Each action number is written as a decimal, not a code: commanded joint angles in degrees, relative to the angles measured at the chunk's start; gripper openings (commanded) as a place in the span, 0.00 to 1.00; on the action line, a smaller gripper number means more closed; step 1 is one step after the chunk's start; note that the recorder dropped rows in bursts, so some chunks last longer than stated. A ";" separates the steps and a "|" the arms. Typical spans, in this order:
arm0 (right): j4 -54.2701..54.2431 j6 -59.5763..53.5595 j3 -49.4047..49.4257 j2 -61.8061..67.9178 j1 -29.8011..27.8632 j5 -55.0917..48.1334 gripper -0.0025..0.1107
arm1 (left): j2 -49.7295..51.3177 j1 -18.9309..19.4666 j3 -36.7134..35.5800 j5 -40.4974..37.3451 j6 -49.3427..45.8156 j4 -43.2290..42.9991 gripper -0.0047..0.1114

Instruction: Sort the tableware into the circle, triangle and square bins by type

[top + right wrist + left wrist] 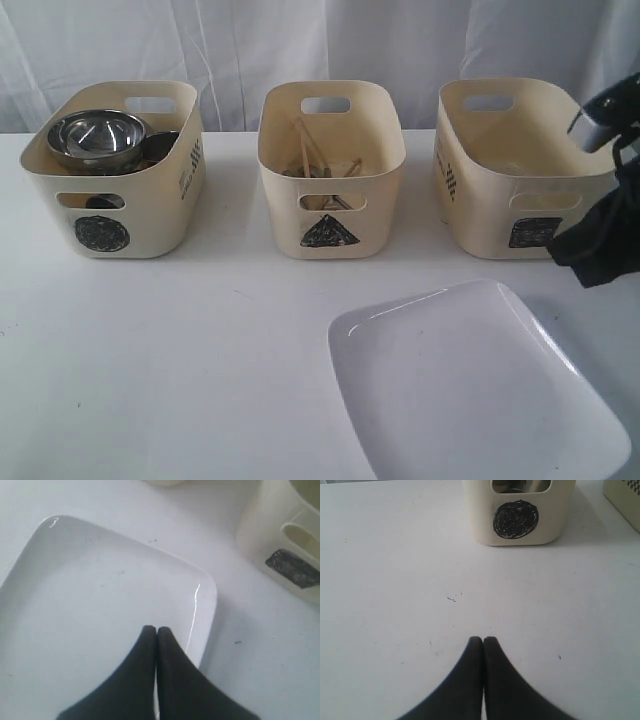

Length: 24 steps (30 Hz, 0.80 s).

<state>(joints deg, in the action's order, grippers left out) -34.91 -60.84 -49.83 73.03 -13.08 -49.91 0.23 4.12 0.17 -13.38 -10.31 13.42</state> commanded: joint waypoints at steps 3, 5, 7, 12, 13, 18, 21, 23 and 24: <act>2.83 8.26 4.72 0.03 0.02 2.21 0.07 | -0.23 -0.25 -0.17 -0.03 -0.02 0.26 0.04; 5.89 13.01 5.82 0.88 0.02 1.25 0.18 | -0.23 -0.25 -0.17 -0.03 -0.02 0.26 0.04; 6.94 19.13 6.79 1.67 0.02 1.50 0.31 | -0.23 -0.25 -0.17 -0.03 -0.02 0.26 0.04; 7.40 39.77 7.18 3.14 0.02 0.72 0.58 | -0.23 -0.25 -0.17 -0.03 -0.02 0.26 0.04; 8.39 42.97 7.18 3.40 0.02 0.10 0.61 | -0.23 -0.25 -0.17 -0.03 -0.02 0.26 0.04; 16.87 53.81 7.32 6.78 -0.08 -5.47 0.62 | -0.23 -0.25 -0.17 -0.03 -0.02 0.26 0.04; 16.86 52.55 7.81 9.61 -0.08 -6.96 0.62 | -0.23 -0.25 -0.17 -0.03 -0.02 0.26 0.04; 17.43 51.11 8.08 11.27 -0.08 -7.05 0.62 | -0.23 -0.25 -0.17 -0.03 -0.02 0.26 0.04; 18.93 50.43 8.08 12.06 -0.08 -7.33 0.62 | -0.23 -0.25 -0.17 -0.03 -0.02 0.26 0.04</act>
<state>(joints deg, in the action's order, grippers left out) -18.50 -9.19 -42.20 83.21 -13.08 -56.47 0.23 4.12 0.17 -13.38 -10.31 13.42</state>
